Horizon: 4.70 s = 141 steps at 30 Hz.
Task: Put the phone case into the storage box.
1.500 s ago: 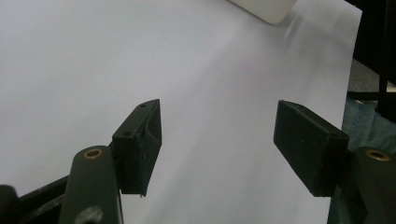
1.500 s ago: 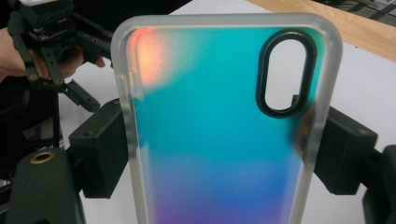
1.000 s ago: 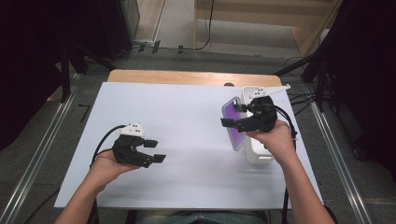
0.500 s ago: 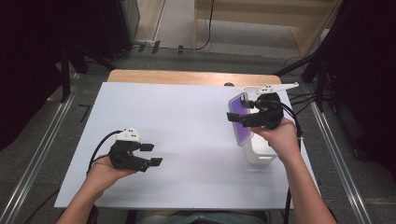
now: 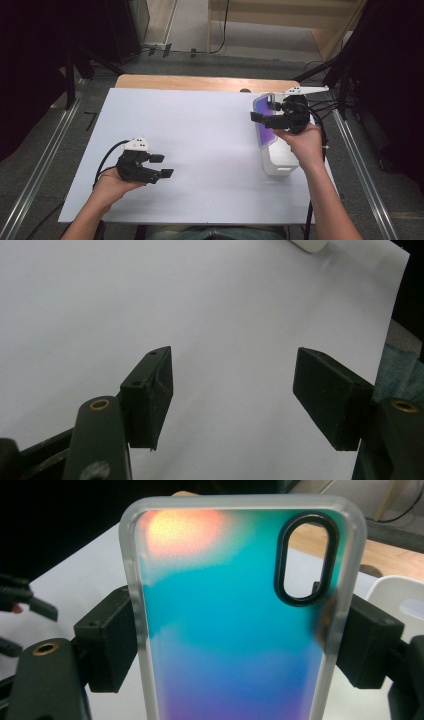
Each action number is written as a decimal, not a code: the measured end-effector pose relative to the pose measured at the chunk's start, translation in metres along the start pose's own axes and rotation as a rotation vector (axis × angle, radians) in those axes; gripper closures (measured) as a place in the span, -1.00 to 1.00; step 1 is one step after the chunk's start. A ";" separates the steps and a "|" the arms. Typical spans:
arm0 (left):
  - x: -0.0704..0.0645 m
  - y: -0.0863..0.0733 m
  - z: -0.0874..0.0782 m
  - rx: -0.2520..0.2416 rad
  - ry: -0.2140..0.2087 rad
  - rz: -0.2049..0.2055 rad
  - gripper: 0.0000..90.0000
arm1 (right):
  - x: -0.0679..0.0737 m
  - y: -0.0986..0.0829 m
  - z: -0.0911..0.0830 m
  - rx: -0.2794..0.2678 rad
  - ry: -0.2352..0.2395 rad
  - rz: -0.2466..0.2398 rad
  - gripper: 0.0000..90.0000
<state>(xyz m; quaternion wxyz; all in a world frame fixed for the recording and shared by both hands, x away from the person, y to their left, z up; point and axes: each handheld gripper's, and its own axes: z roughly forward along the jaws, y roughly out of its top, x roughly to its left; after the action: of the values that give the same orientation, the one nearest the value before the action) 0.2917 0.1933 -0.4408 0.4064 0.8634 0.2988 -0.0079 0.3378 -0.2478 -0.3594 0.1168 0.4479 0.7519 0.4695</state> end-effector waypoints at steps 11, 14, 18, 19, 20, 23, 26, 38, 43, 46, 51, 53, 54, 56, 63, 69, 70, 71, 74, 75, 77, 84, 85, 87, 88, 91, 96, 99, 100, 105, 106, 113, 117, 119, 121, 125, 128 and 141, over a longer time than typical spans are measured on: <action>0.000 -0.001 0.000 0.005 0.000 -0.001 -0.28 | -0.015 0.006 -0.002 -0.035 -0.108 0.033 -0.65; 0.000 -0.001 0.000 0.008 -0.004 -0.007 -0.28 | -0.020 0.007 -0.002 -0.043 -0.128 0.047 -0.65; 0.000 0.000 -0.001 0.009 0.001 -0.004 -0.28 | -0.024 0.008 -0.001 -0.052 -0.133 0.064 -0.65; 0.000 0.000 -0.002 0.010 0.002 -0.003 -0.28 | -0.026 0.008 -0.001 -0.052 -0.139 0.068 -0.65; 0.000 0.000 -0.002 0.007 0.000 -0.002 -0.28 | -0.028 0.009 0.000 -0.053 -0.149 0.062 -0.65; 0.000 -0.001 -0.001 0.009 -0.002 -0.006 -0.28 | -0.032 0.010 0.000 -0.052 -0.166 0.061 -0.65; 0.000 0.000 -0.001 0.011 -0.006 -0.006 -0.28 | -0.035 0.013 0.001 -0.048 -0.181 0.066 -0.65; 0.001 0.000 -0.003 0.001 -0.002 -0.003 -0.28 | -0.049 0.023 0.007 -0.066 -0.234 0.108 -0.65; 0.001 0.000 -0.003 -0.005 -0.005 -0.002 -0.28 | -0.054 0.026 0.012 -0.066 -0.254 0.114 -0.65; 0.001 0.000 -0.003 -0.005 -0.004 -0.001 -0.28 | -0.057 0.027 0.015 -0.062 -0.277 0.107 -0.65; 0.001 0.000 -0.004 -0.006 -0.002 0.001 -0.28 | -0.062 0.029 0.019 -0.082 -0.291 0.132 -0.65; 0.001 0.000 -0.003 -0.005 -0.002 -0.001 -0.28 | -0.064 0.030 0.021 -0.086 -0.303 0.137 -0.65; 0.001 0.000 -0.003 -0.006 -0.004 -0.002 -0.28 | -0.066 0.030 0.022 -0.089 -0.304 0.137 -0.65; 0.001 0.000 -0.003 -0.004 -0.004 -0.003 -0.28 | -0.069 0.030 0.024 -0.089 -0.315 0.143 -0.65; 0.001 0.000 -0.004 -0.006 -0.005 -0.002 -0.28 | -0.079 0.035 0.030 -0.105 -0.360 0.157 -0.65; 0.000 0.000 -0.004 -0.015 -0.010 -0.005 -0.28 | -0.085 0.040 0.036 -0.110 -0.394 0.167 -0.65; 0.000 0.000 -0.004 -0.015 -0.009 -0.007 -0.28 | -0.086 0.040 0.036 -0.110 -0.400 0.171 -0.65; 0.000 0.000 -0.004 -0.014 -0.008 -0.006 -0.28 | -0.088 0.041 0.038 -0.112 -0.401 0.172 -0.65; 0.000 0.000 -0.004 -0.010 -0.012 -0.006 -0.28 | -0.091 0.041 0.042 -0.107 -0.409 0.174 -0.65; 0.000 0.000 -0.004 -0.010 -0.012 -0.005 -0.28 | -0.091 0.041 0.043 -0.107 -0.411 0.178 -0.65; 0.000 0.000 -0.004 -0.010 -0.012 -0.005 -0.28 | -0.091 0.041 0.044 -0.112 -0.410 0.186 -0.65; 0.000 0.000 -0.003 -0.006 -0.015 -0.001 -0.28 | -0.094 0.039 0.051 -0.116 -0.428 0.184 -0.65; 0.000 0.000 -0.003 -0.007 -0.015 -0.002 -0.28 | -0.095 0.039 0.052 -0.115 -0.432 0.186 -0.65; 0.000 -0.001 -0.004 -0.006 -0.013 -0.004 -0.28 | -0.097 0.038 0.053 -0.107 -0.432 0.187 -0.65; 0.001 -0.001 -0.004 -0.005 -0.012 -0.003 -0.28 | -0.097 0.037 0.054 -0.106 -0.433 0.188 -0.65; 0.001 -0.001 -0.003 0.002 -0.014 -0.005 -0.28 | -0.099 0.036 0.056 -0.107 -0.444 0.182 -0.65; 0.001 -0.002 -0.002 0.015 -0.017 -0.008 -0.28 | -0.104 0.033 0.061 -0.095 -0.450 0.187 -0.65; 0.002 -0.002 -0.002 0.014 -0.021 -0.008 -0.28 | -0.105 0.031 0.064 -0.086 -0.453 0.191 -0.65; 0.002 -0.002 -0.002 0.014 -0.021 -0.008 -0.28 | -0.106 0.030 0.066 -0.086 -0.454 0.187 -0.65; 0.002 -0.002 -0.003 0.015 -0.018 -0.008 -0.28 | -0.109 0.028 0.071 -0.081 -0.459 0.190 -0.65; 0.002 -0.002 -0.002 0.013 -0.017 -0.007 -0.28 | -0.109 0.027 0.071 -0.080 -0.458 0.196 -0.65; 0.002 -0.002 -0.002 0.012 -0.020 -0.008 -0.28 | -0.111 0.021 0.077 -0.079 -0.462 0.202 -0.66; 0.002 -0.002 -0.002 0.013 -0.020 -0.008 -0.28 | -0.111 0.018 0.080 -0.071 -0.467 0.203 -0.66; 0.002 -0.002 -0.001 0.011 -0.021 -0.007 -0.28 | -0.112 0.017 0.081 -0.066 -0.470 0.203 -0.66; 0.002 -0.002 -0.002 0.014 -0.019 -0.007 -0.28 | -0.112 0.016 0.083 -0.067 -0.472 0.204 -0.66; 0.002 -0.002 -0.001 0.013 -0.019 -0.007 -0.28 | -0.113 0.012 0.085 -0.048 -0.476 0.213 -0.66; 0.002 -0.002 -0.001 0.010 -0.019 -0.007 -0.28 | -0.114 0.010 0.087 -0.054 -0.476 0.221 -0.66; 0.002 -0.002 -0.001 0.010 -0.018 -0.008 -0.28 | -0.114 0.003 0.091 -0.039 -0.484 0.220 -0.66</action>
<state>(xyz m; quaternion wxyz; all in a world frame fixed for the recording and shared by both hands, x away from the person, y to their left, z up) 0.2921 0.1962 -0.4417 0.4047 0.8642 0.2985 -0.0189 0.4592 -0.2818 -0.4338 0.2501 0.6237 0.6399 0.3728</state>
